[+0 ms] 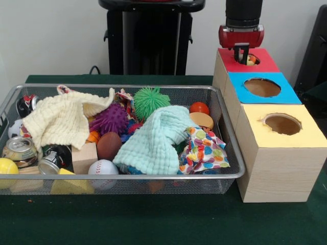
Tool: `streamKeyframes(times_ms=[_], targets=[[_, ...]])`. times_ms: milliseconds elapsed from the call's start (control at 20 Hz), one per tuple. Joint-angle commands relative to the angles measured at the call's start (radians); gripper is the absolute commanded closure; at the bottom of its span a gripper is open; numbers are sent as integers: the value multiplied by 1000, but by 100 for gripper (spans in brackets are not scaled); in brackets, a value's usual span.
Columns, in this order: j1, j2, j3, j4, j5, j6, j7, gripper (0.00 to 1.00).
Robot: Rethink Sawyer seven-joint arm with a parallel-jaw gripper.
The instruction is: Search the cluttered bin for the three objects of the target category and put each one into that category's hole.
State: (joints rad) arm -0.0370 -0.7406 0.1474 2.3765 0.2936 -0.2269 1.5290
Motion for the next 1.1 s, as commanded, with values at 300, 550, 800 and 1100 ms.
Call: streamKeyframes(times_ms=[300, 550, 800, 1100], targets=[[-8, 109, -5, -98, -10, -27, 211, 100], [-7, 67, -11, -104, 7, 42, 188, 100], [-13, -5, -7, -107, 25, 129, 176, 100], [-1, -56, -25, -116, 32, 218, 166, 100]])
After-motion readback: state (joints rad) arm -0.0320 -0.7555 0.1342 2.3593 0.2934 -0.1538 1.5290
